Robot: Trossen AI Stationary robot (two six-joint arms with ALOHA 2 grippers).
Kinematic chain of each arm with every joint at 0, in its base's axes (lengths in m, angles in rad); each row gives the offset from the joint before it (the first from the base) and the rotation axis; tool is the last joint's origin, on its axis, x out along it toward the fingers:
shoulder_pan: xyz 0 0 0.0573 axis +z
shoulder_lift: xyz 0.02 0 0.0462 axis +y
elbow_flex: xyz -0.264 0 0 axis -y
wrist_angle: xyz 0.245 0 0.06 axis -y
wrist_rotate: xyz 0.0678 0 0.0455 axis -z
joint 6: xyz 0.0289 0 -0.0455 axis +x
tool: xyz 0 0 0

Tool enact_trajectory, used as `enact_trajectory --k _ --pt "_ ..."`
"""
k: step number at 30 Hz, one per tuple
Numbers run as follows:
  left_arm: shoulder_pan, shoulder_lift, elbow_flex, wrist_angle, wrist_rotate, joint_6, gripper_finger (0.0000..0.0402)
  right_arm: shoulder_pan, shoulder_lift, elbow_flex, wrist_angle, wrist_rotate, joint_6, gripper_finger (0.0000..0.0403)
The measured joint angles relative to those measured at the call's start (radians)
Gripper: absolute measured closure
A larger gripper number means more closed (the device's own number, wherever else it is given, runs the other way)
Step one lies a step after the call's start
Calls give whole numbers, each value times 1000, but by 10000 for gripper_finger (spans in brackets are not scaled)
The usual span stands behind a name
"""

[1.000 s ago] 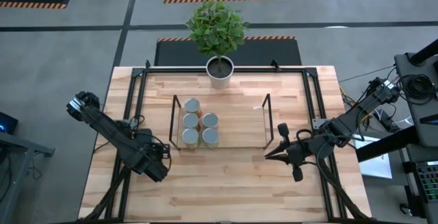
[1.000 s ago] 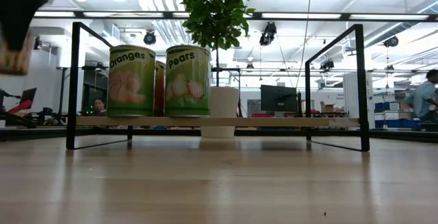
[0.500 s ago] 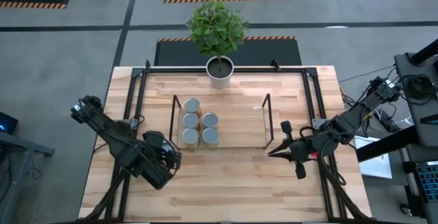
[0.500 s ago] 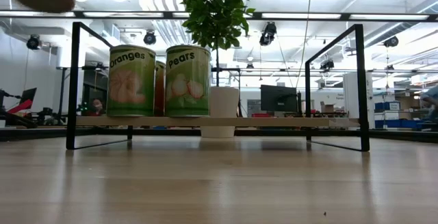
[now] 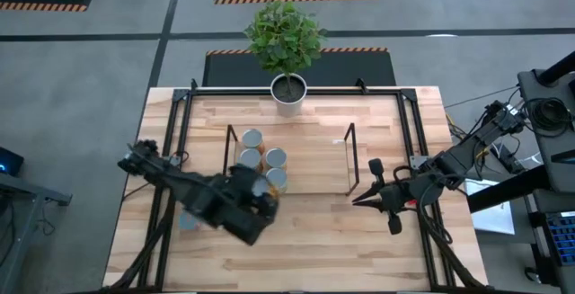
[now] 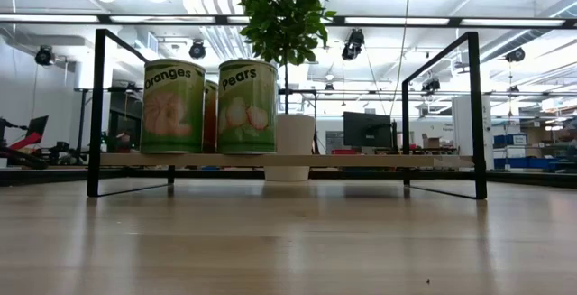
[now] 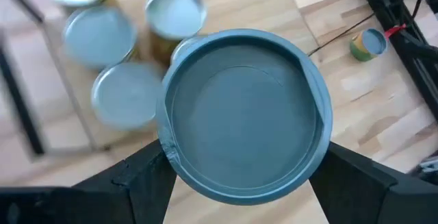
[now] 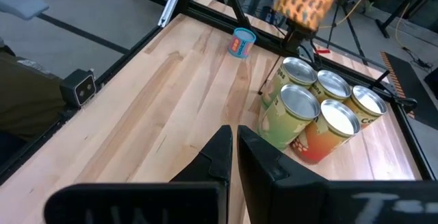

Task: Pick and place cans onto a shelf
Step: Put the canned spicy black beans on the shelf

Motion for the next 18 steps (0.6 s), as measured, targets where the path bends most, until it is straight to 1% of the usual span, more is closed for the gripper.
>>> enact_trajectory --k 7,10,12,15,18 --pt "98 184 205 1 -3 244 125 0 -43 -16 -16 0 14 390" --pt "119 244 267 0 -9 311 125 0 -81 -37 -21 -1 3 390" --pt "128 267 277 5 -22 335 125 0 -114 -50 -20 0 3 390" --pt "137 271 246 5 -32 335 125 0 -164 -78 -12 0 0 390" --pt "138 270 221 4 -89 289 125 0 -212 -101 -6 -1 -9 390"
